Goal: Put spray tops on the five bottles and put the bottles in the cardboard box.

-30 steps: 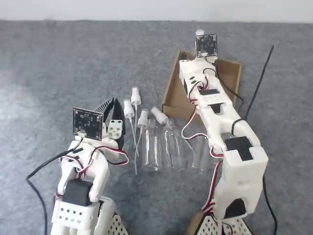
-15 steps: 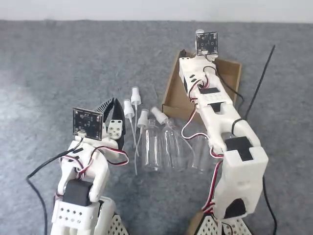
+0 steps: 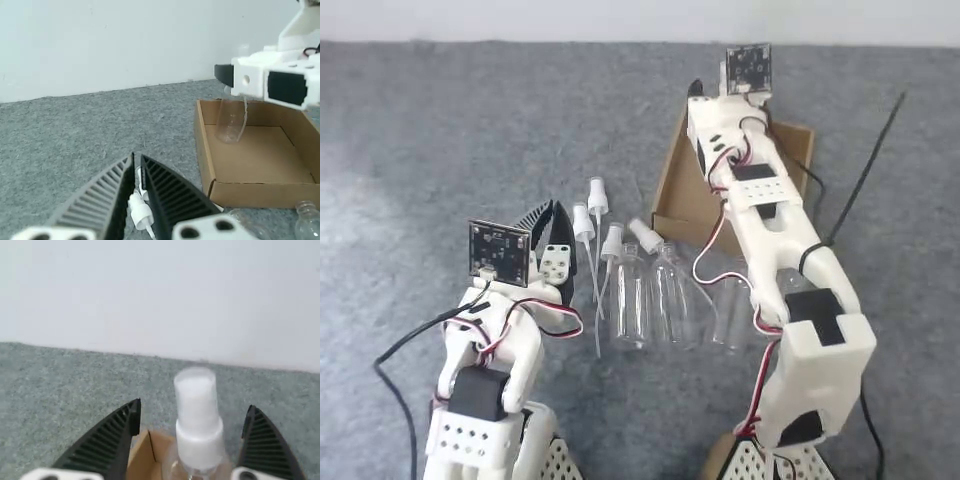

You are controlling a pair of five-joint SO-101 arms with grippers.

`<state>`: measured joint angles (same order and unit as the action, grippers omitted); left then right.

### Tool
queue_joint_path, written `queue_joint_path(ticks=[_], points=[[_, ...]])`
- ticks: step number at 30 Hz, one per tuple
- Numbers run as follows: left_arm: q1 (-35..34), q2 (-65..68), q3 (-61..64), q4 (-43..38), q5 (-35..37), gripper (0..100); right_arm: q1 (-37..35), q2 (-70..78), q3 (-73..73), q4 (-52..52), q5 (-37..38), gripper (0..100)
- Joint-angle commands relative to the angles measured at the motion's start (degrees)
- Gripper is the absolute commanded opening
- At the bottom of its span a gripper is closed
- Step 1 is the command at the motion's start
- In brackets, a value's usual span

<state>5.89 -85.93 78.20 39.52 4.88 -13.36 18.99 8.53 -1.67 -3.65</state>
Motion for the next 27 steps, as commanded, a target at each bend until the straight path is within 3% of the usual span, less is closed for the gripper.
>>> queue_joint_path(ticks=[1,11,27], points=[[-0.4,-0.7,-0.4,-1.6,-0.2,1,1.3,-7.4,-8.0,4.4,0.6,28.0],[-0.4,-0.7,-0.4,-1.6,-0.2,1,2.3,-20.0,-22.9,29.9,0.6,27.9],[-0.4,-0.7,-0.4,-1.6,-0.2,1,2.6,-44.4,-23.3,96.0,0.8,28.1]])
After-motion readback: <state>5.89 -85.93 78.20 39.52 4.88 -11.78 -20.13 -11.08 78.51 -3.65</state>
